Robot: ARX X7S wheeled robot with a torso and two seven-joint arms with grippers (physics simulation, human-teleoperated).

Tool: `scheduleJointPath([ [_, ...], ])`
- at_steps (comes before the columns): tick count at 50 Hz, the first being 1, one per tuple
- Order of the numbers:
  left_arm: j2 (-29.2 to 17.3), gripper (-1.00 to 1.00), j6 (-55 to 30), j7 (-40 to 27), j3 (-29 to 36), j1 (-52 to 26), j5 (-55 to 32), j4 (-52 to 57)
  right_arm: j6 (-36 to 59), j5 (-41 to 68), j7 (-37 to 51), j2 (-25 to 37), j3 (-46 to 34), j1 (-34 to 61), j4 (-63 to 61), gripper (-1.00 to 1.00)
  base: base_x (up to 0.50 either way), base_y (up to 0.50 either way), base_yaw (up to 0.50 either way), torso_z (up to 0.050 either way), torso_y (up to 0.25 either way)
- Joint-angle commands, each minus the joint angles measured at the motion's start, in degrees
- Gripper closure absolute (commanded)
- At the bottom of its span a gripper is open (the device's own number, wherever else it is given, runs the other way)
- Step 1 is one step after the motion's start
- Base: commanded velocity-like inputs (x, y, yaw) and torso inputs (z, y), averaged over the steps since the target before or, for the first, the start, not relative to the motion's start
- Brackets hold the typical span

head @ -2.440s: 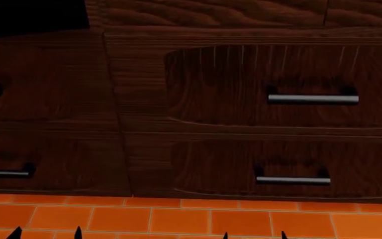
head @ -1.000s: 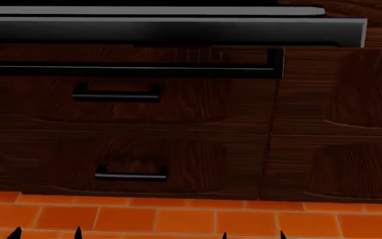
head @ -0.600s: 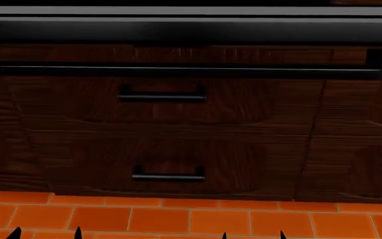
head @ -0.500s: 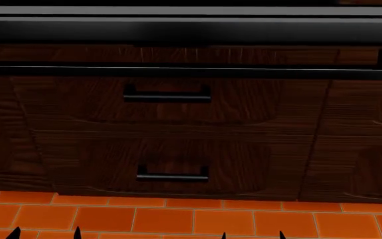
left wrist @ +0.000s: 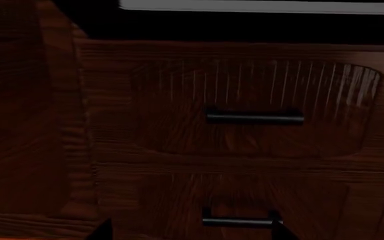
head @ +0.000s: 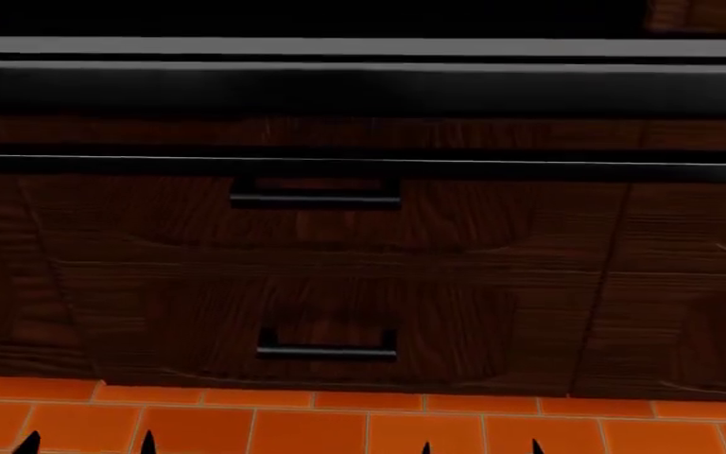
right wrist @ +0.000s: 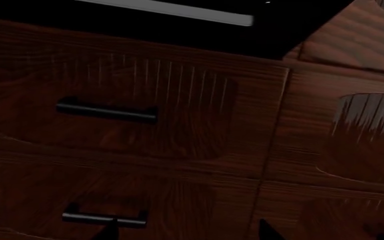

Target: Close the oven door

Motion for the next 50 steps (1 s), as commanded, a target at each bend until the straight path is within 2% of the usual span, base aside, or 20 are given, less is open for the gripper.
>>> scheduleJointPath([
  [1,-0.14,-1.0,0.5,-0.12,0.28,-0.11,-0.13,-0.3,-0.09,0.15,0.17,0.32,-0.36,-0.03,-0.19,-1.0,0.26,0.0,0.0,0.0,0.0],
  [50,-1.04,-1.0,0.69,-1.3,1.43,-0.33,-0.83,-0.12,-1.1,1.65,1.16,1.14,-1.16,0.13,0.0,-1.0,0.24,0.0,0.0,0.0,0.0],
])
